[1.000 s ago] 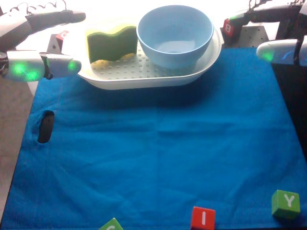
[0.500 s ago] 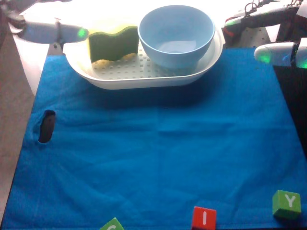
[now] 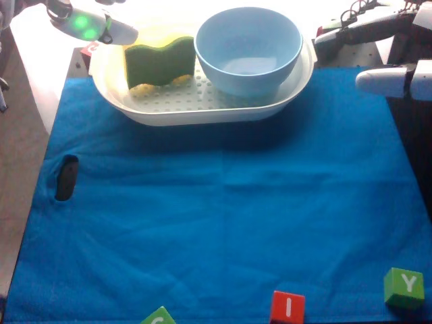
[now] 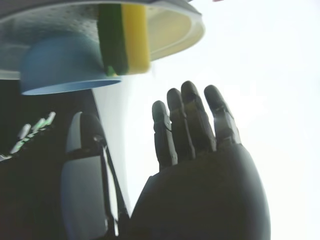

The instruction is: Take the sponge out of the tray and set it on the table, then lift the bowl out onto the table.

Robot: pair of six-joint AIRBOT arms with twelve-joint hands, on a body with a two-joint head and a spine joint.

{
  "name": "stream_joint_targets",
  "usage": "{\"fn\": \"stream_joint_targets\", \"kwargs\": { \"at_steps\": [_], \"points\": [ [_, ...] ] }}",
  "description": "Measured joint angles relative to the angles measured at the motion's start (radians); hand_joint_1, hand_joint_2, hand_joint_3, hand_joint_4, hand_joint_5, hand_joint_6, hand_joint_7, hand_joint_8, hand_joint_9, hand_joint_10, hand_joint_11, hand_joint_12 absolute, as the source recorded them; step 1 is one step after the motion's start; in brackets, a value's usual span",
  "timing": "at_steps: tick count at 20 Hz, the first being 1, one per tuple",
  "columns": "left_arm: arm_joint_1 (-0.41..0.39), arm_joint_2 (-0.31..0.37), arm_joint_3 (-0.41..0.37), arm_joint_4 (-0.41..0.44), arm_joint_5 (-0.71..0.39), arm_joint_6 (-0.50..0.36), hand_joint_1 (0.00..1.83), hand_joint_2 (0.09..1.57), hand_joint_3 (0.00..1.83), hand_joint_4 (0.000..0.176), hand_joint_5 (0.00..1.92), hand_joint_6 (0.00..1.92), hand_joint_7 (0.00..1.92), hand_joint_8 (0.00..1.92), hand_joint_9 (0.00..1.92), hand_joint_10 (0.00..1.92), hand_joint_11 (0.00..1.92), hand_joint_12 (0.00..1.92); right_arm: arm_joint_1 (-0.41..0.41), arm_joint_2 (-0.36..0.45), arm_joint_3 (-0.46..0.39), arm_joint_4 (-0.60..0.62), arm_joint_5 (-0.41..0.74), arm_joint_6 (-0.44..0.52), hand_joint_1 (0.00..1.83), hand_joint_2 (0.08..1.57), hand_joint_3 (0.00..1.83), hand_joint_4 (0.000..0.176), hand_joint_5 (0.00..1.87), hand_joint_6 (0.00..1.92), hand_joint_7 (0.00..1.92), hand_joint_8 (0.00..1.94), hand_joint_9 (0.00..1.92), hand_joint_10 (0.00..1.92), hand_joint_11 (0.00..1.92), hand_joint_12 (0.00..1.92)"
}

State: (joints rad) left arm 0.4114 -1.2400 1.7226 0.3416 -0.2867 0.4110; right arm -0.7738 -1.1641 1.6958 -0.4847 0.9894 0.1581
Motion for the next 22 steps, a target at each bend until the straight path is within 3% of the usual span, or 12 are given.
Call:
{"fn": "stream_joint_targets", "kwargs": {
  "at_steps": [1, 4, 5, 8, 10, 11, 12, 13, 14, 15, 17, 22],
  "points": [
    [-0.012, -0.021, 0.014, 0.039, 0.029, 0.000, 0.95, 0.97, 0.00, 0.063, 0.62, 0.00, 0.66, 0.00, 0.68, 0.00, 0.27, 0.74, 0.000, -0.001, 0.000, -0.001, 0.000, 0.000, 0.67, 1.32, 0.00, 0.061, 0.57, 0.00, 0.40, 0.00, 0.29, 0.00, 0.00, 0.69],
    [-0.021, -0.058, 0.024, 0.111, 0.084, -0.002, 0.93, 0.96, 0.00, 0.089, 0.63, 0.00, 0.66, 0.00, 0.68, 0.00, 0.18, 0.94, 0.000, -0.003, 0.002, -0.007, -0.001, 0.001, 0.68, 1.33, 0.00, 0.074, 0.59, 0.00, 0.43, 0.00, 0.30, 0.00, 0.00, 0.67],
    [-0.021, -0.067, 0.029, 0.119, 0.101, -0.003, 0.92, 0.98, 0.01, 0.054, 0.62, 0.00, 0.65, 0.00, 0.66, 0.00, 0.15, 0.95, 0.000, -0.004, 0.002, -0.008, -0.001, 0.001, 0.72, 1.33, 0.00, 0.066, 0.59, 0.00, 0.41, 0.00, 0.29, 0.00, 0.00, 0.57],
    [-0.019, -0.076, 0.045, 0.121, 0.128, -0.003, 0.91, 0.99, 0.01, 0.020, 0.62, 0.00, 0.67, 0.00, 0.67, 0.00, 0.12, 0.95, 0.000, -0.004, 0.004, -0.006, -0.001, 0.001, 0.75, 1.35, 0.01, 0.066, 0.58, 0.00, 0.40, 0.00, 0.28, 0.00, 0.01, 0.55],
    [-0.014, -0.076, 0.045, 0.121, 0.135, -0.002, 0.96, 1.08, 0.00, 0.005, 0.67, 0.00, 0.74, 0.01, 0.74, 0.02, 0.03, 1.20, 0.000, -0.004, 0.004, -0.008, -0.001, 0.001, 0.77, 1.35, 0.00, 0.049, 0.57, 0.00, 0.39, 0.00, 0.28, 0.00, 0.00, 0.55],
    [-0.011, -0.077, 0.045, 0.120, 0.136, -0.002, 1.24, 1.17, 0.00, 0.024, 0.74, 0.01, 0.80, 1.00, 0.83, 0.05, 0.00, 1.42, 0.000, -0.004, 0.004, -0.008, -0.001, 0.002, 0.73, 1.36, 0.01, 0.047, 0.55, 0.00, 0.38, 0.00, 0.28, 0.00, 0.01, 0.54],
    [-0.010, -0.080, 0.045, 0.121, 0.137, -0.003, 1.21, 1.20, 0.00, 0.000, 0.75, 0.89, 0.83, 1.34, 0.91, 0.11, 0.02, 1.58, 0.000, -0.006, 0.004, -0.007, -0.001, 0.003, 0.70, 1.36, 0.00, 0.049, 0.55, 0.00, 0.38, 0.00, 0.28, 0.00, 0.03, 0.50],
    [-0.010, -0.086, 0.045, 0.139, 0.145, 0.001, 1.30, 1.25, 0.02, 0.000, 0.66, 1.33, 0.72, 1.39, 0.68, 1.28, 0.01, 1.72, 0.000, -0.007, 0.004, -0.008, -0.002, 0.003, 0.67, 1.36, 0.00, 0.062, 0.55, 0.00, 0.38, 0.00, 0.29, 0.00, 0.05, 0.48],
    [-0.010, -0.090, 0.047, 0.141, 0.149, -0.001, 1.21, 1.27, 0.00, 0.000, 0.66, 1.40, 0.69, 1.45, 0.52, 1.35, 0.00, 1.76, 0.000, -0.009, 0.004, -0.008, -0.002, 0.003, 0.67, 1.35, 0.00, 0.060, 0.56, 0.00, 0.39, 0.00, 0.29, 0.00, 0.06, 0.45],
    [-0.008, -0.095, 0.046, 0.145, 0.150, -0.002, 1.31, 1.27, 0.00, 0.000, 0.67, 1.20, 0.72, 1.52, 0.59, 1.61, 0.03, 1.71, 0.000, -0.010, 0.004, -0.007, -0.003, 0.003, 0.65, 1.35, 0.00, 0.059, 0.56, 0.00, 0.40, 0.00, 0.29, 0.00, 0.06, 0.44],
    [-0.007, -0.104, 0.046, 0.145, 0.150, -0.003, 1.34, 1.25, 0.00, 0.000, 0.73, 1.06, 0.72, 1.52, 0.64, 1.66, 0.04, 1.72, 0.000, -0.012, 0.004, -0.008, -0.004, 0.003, 0.64, 1.36, 0.01, 0.056, 0.57, 0.00, 0.42, 0.01, 0.31, 0.01, 0.10, 0.45],
    [-0.004, -0.105, 0.048, 0.119, 0.126, -0.011, 1.23, 1.21, 0.00, 0.000, 0.83, 0.94, 0.80, 1.52, 0.55, 1.26, 0.15, 1.70, 0.000, -0.014, 0.004, -0.007, -0.005, 0.012, 0.63, 1.38, 0.00, 0.090, 0.58, 0.00, 0.42, 0.00, 0.32, 0.00, 0.05, 0.53]
  ]
}}
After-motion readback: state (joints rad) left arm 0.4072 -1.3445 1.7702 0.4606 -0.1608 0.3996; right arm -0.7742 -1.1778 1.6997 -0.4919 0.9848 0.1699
